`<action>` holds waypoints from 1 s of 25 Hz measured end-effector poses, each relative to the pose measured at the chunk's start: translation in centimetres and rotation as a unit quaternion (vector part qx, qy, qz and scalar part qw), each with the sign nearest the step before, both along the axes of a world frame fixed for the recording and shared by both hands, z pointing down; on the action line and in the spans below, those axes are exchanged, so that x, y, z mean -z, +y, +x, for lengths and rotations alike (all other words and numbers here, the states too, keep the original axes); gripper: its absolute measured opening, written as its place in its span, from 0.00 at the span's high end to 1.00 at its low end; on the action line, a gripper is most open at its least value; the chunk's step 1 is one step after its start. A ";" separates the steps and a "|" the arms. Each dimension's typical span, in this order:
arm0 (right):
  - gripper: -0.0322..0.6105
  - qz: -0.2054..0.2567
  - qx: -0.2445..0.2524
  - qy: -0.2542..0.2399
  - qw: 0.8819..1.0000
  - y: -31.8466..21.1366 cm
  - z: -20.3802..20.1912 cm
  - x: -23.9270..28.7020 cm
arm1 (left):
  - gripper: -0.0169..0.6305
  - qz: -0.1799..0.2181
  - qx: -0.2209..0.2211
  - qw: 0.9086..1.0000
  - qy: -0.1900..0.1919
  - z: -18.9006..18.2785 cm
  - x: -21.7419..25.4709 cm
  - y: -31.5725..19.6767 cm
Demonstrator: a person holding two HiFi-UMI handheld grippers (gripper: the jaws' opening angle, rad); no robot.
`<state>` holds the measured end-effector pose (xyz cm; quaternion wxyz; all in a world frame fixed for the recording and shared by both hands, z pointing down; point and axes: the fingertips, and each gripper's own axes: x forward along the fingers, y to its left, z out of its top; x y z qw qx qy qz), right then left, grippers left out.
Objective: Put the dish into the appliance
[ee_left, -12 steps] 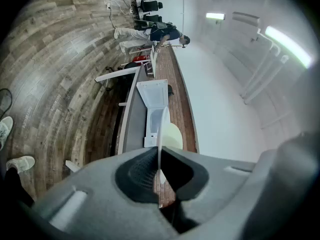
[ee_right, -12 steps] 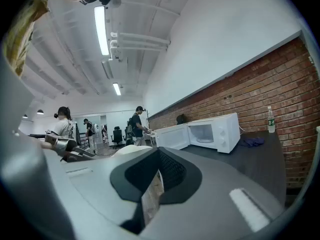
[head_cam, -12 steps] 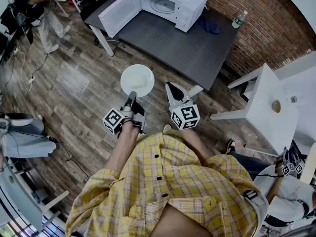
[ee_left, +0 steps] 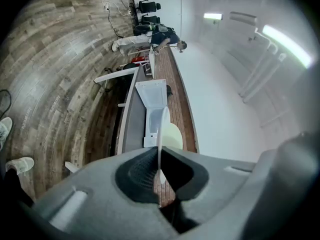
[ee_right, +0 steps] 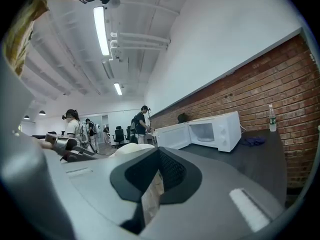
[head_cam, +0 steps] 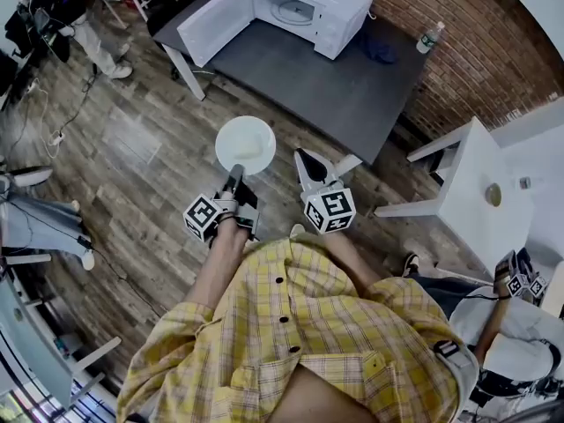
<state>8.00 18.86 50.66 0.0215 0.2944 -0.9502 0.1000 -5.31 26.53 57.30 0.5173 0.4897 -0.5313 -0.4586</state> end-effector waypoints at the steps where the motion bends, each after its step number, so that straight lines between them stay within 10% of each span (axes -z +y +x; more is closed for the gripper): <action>1: 0.95 0.000 0.001 -0.003 1.000 -0.1 0.1 0.1 | 0.96 0.000 0.001 1.000 -0.001 0.1 0.0 0.0; 25: 0.95 -0.003 0.031 -0.022 0.999 -4.0 5.7 -0.4 | 0.96 0.005 0.019 1.000 -0.006 6.7 -0.2 -3.2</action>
